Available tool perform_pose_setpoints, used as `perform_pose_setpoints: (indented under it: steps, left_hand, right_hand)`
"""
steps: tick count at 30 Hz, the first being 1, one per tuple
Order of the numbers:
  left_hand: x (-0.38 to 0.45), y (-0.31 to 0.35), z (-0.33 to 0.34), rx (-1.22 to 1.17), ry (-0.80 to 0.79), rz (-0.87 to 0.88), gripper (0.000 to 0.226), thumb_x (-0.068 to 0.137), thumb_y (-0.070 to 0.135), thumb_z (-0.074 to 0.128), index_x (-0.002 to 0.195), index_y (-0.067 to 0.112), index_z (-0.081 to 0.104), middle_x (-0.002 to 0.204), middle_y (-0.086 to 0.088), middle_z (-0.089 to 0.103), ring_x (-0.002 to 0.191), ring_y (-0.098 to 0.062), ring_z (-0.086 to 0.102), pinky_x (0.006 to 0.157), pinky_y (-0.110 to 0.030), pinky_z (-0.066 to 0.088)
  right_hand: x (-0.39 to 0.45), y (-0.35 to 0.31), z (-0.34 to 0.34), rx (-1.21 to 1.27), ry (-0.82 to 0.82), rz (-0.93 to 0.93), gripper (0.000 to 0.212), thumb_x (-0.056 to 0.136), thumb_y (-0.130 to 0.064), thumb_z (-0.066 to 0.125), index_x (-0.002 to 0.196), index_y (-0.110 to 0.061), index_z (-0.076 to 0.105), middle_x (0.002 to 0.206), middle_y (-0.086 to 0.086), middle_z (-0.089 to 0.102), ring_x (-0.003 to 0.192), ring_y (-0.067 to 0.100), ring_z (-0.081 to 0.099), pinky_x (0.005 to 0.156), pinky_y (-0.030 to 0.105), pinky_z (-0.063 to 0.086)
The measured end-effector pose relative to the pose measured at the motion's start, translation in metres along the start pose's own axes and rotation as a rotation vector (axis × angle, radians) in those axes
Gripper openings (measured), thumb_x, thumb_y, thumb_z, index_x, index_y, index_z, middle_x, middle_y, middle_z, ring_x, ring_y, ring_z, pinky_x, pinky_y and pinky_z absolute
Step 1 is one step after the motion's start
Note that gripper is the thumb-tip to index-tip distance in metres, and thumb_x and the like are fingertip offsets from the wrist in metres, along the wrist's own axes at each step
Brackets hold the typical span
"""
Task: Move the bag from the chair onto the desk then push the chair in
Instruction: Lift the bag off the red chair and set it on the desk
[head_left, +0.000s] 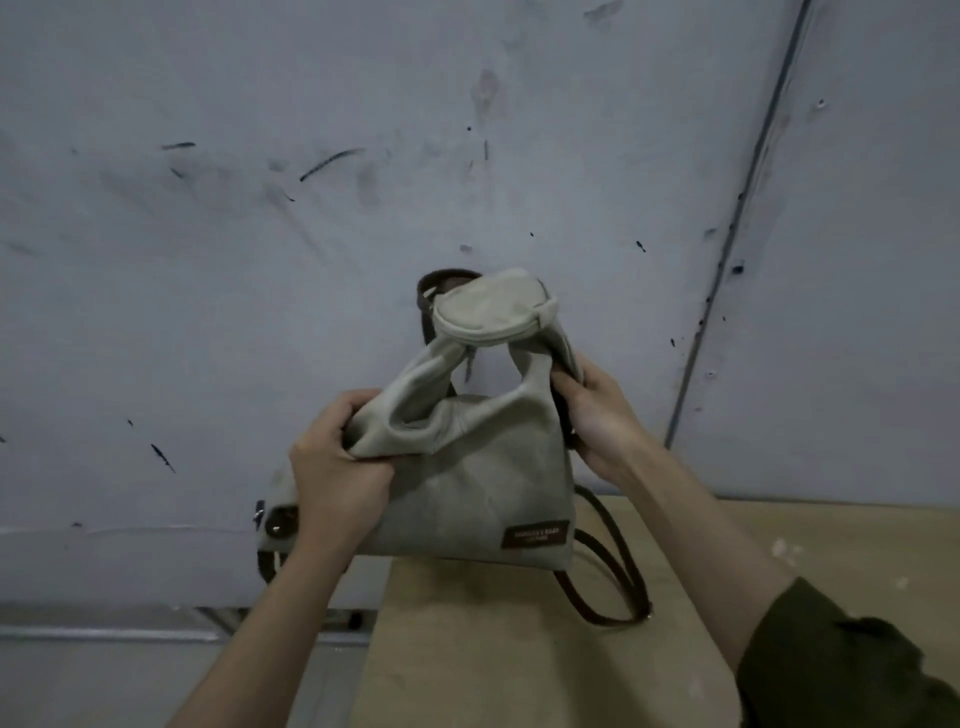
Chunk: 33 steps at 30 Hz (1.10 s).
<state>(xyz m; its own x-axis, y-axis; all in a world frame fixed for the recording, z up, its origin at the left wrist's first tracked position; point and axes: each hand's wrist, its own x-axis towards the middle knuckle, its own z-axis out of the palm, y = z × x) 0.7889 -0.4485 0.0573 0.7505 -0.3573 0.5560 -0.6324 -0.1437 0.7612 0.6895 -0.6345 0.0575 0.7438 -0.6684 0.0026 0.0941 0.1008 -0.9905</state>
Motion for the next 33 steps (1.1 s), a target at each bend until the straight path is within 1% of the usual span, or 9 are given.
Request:
perform_pose_setpoints:
  steps: [3, 7, 12, 15, 18, 24, 27, 29, 33]
  left_hand:
    - [-0.014, -0.015, 0.036, -0.099, -0.092, -0.066, 0.036, 0.063, -0.014, 0.063, 0.084, 0.016, 0.061, 0.077, 0.01, 0.063, 0.07, 0.007, 0.058, 0.058, -0.007, 0.044]
    - [-0.039, -0.033, 0.086, -0.203, -0.196, -0.249, 0.034, 0.069, -0.006, 0.066, 0.08, 0.026, 0.061, 0.078, 0.007, 0.065, 0.069, 0.002, 0.058, 0.06, -0.015, 0.047]
    - [-0.055, -0.044, 0.116, -0.291, -0.123, -0.449, 0.035, 0.072, -0.003, 0.068, 0.075, 0.03, 0.058, 0.077, 0.005, 0.062, 0.072, -0.009, 0.056, 0.058, -0.011, 0.047]
    - [-0.05, -0.045, 0.116, -0.313, -0.138, -0.469, 0.03, 0.07, -0.002, 0.07, 0.08, 0.025, 0.062, 0.08, 0.004, 0.065, 0.073, -0.005, 0.059, 0.061, -0.015, 0.051]
    - [-0.052, -0.041, 0.113, -0.376, -0.128, -0.504, 0.029, 0.069, -0.001, 0.072, 0.088, 0.02, 0.065, 0.084, 0.005, 0.067, 0.073, 0.001, 0.061, 0.063, -0.013, 0.054]
    - [-0.042, -0.035, 0.097, -0.485, -0.002, -0.619, 0.024, 0.07, -0.003, 0.07, 0.087, 0.014, 0.067, 0.083, -0.001, 0.067, 0.08, -0.016, 0.063, 0.073, -0.029, 0.055]
    - [-0.032, -0.031, 0.084, -0.601, 0.077, -0.669, 0.038, 0.069, -0.003, 0.07, 0.106, 0.0, 0.064, 0.092, -0.003, 0.068, 0.086, -0.018, 0.065, 0.075, -0.029, 0.058]
    - [-0.026, -0.025, 0.075, -0.671, 0.115, -0.69, 0.044, 0.067, -0.002, 0.071, 0.109, -0.004, 0.061, 0.095, -0.007, 0.068, 0.09, -0.022, 0.066, 0.079, -0.034, 0.058]
    - [-0.019, -0.014, 0.06, -0.67, 0.135, -0.651, 0.043, 0.057, 0.004, 0.076, 0.098, -0.001, 0.066, 0.087, -0.004, 0.071, 0.086, -0.021, 0.068, 0.082, -0.037, 0.056]
  right_hand:
    - [-0.004, 0.016, -0.033, -0.059, 0.074, -0.021, 0.033, 0.097, -0.015, 0.037, 0.088, -0.032, 0.064, 0.095, 0.003, 0.067, 0.093, 0.025, 0.062, 0.087, 0.043, 0.053]
    - [-0.018, 0.046, -0.083, -0.36, 0.166, -0.007, 0.04, 0.093, -0.029, 0.047, 0.133, -0.029, 0.04, 0.133, -0.007, 0.047, 0.122, 0.012, 0.044, 0.105, 0.034, 0.037]
    - [-0.084, 0.137, -0.121, -0.878, 0.297, 0.112, 0.059, 0.09, -0.029, 0.051, 0.141, -0.016, 0.024, 0.144, 0.008, 0.036, 0.135, 0.029, 0.029, 0.11, 0.051, 0.029]
    - [-0.101, 0.178, -0.124, -1.048, 0.346, 0.399, 0.057, 0.094, -0.044, 0.033, 0.144, -0.029, 0.01, 0.156, 0.016, 0.007, 0.142, 0.04, 0.001, 0.109, 0.066, 0.014]
    - [-0.096, 0.185, -0.115, -0.927, 0.41, 0.497, 0.052, 0.093, -0.049, 0.021, 0.143, -0.039, 0.007, 0.157, 0.014, -0.011, 0.141, 0.041, -0.014, 0.108, 0.068, 0.0]
    - [-0.073, 0.19, -0.093, -0.712, 0.475, 0.412, 0.052, 0.095, -0.047, 0.015, 0.144, -0.033, 0.008, 0.157, 0.014, 0.005, 0.144, 0.034, -0.004, 0.112, 0.062, -0.004]
    - [-0.056, 0.179, -0.073, -0.252, 0.482, 0.286, 0.066, 0.087, -0.066, 0.016, 0.143, -0.031, 0.018, 0.153, 0.001, 0.025, 0.143, 0.022, 0.016, 0.117, 0.054, 0.008]
    - [-0.048, 0.159, -0.052, 0.151, 0.55, 0.258, 0.057, 0.091, -0.058, 0.023, 0.136, -0.025, 0.035, 0.14, -0.005, 0.041, 0.131, 0.014, 0.034, 0.116, 0.041, 0.023]
    - [-0.037, 0.129, -0.031, 0.814, 0.387, 0.45, 0.04, 0.091, -0.048, 0.03, 0.108, -0.022, 0.054, 0.099, 0.004, 0.057, 0.094, 0.024, 0.052, 0.085, 0.038, 0.043]
